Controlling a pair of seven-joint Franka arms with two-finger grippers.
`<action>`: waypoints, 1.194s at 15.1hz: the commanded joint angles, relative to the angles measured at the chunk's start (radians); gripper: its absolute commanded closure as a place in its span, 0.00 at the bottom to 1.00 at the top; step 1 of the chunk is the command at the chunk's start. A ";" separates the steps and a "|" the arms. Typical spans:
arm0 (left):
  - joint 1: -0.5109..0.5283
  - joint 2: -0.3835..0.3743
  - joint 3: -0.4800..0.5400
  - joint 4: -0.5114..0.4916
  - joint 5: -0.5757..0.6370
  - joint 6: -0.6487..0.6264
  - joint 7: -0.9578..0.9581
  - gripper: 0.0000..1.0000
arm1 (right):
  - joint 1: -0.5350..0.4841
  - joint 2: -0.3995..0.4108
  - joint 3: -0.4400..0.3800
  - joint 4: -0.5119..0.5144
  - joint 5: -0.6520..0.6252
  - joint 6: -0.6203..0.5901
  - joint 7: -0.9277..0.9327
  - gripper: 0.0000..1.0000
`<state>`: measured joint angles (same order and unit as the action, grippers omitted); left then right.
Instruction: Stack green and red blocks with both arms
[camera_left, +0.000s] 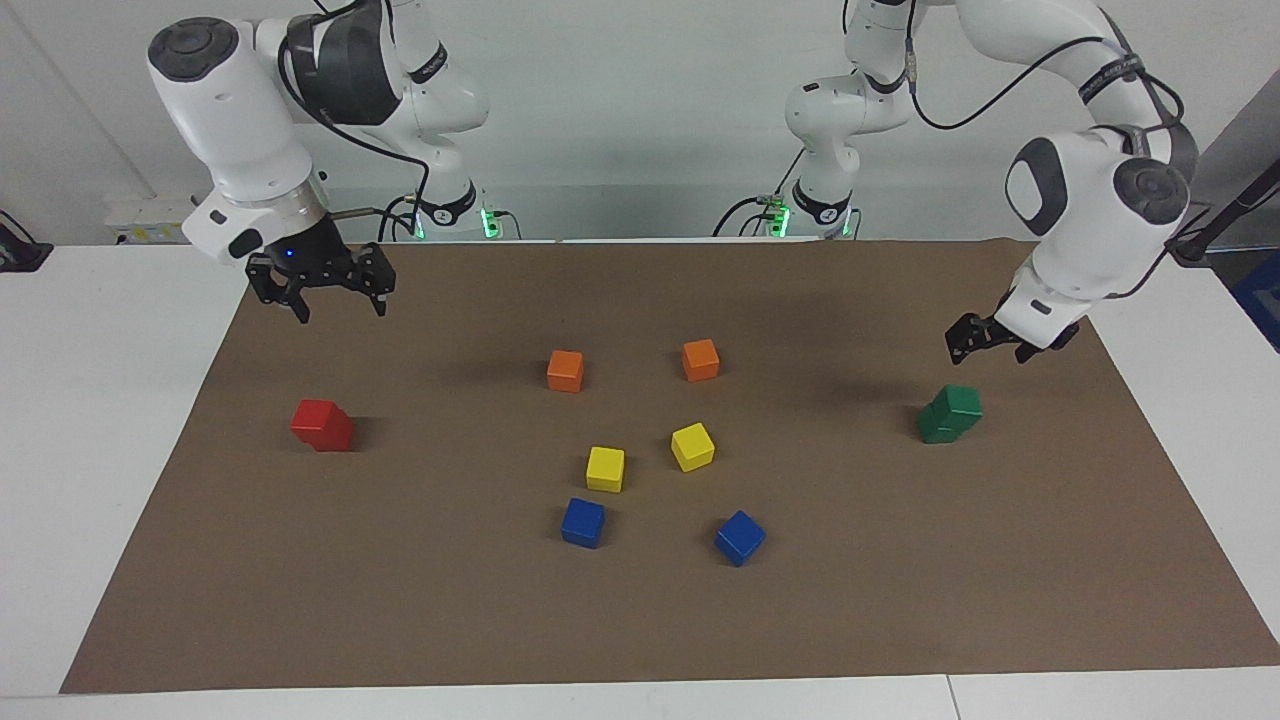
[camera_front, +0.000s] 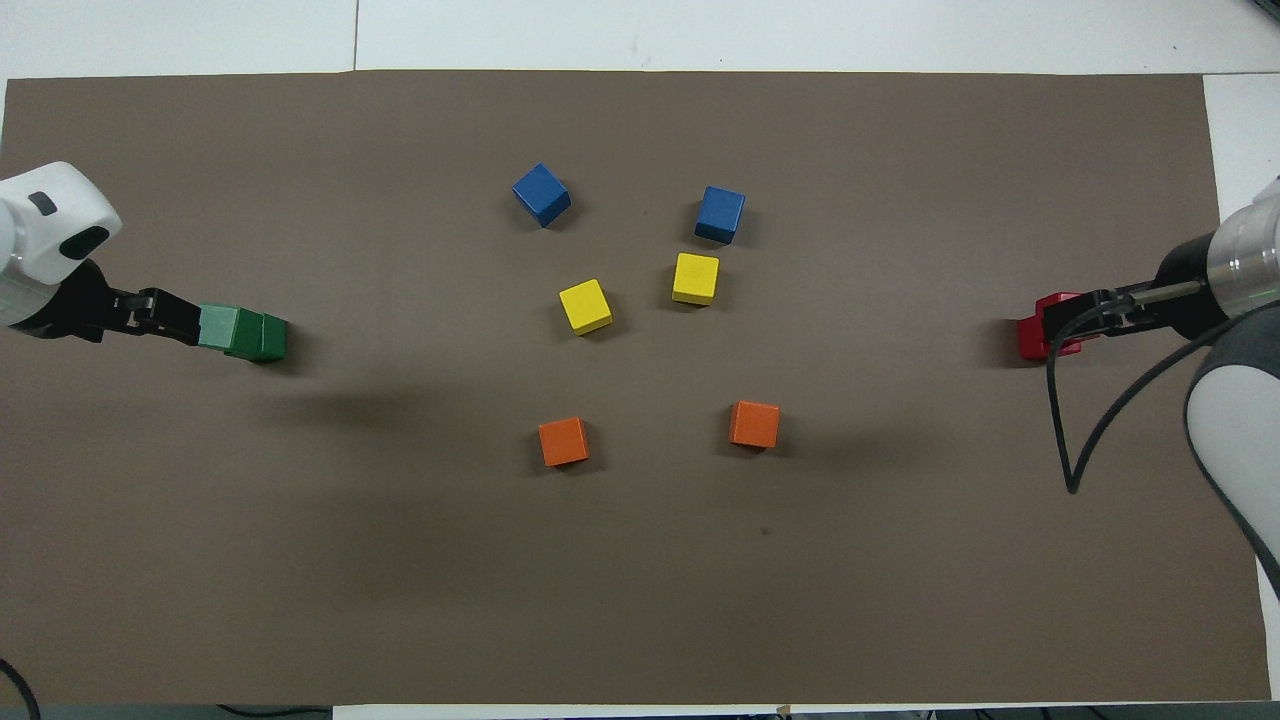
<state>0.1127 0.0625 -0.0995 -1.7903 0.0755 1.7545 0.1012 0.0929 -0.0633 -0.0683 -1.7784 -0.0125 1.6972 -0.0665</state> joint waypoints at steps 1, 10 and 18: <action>-0.001 -0.095 0.000 -0.024 -0.016 -0.090 0.014 0.00 | -0.012 0.011 0.004 0.034 0.009 -0.066 -0.024 0.00; -0.050 -0.087 0.017 -0.020 -0.063 -0.102 0.003 0.00 | -0.038 0.055 0.024 0.146 0.016 -0.097 -0.024 0.00; -0.064 -0.113 0.030 -0.020 -0.062 -0.087 0.006 0.00 | -0.042 0.051 0.022 0.151 0.006 -0.133 -0.024 0.00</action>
<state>0.0667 -0.0277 -0.0861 -1.8089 0.0307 1.6695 0.1012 0.0722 -0.0259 -0.0623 -1.6498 -0.0116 1.5801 -0.0665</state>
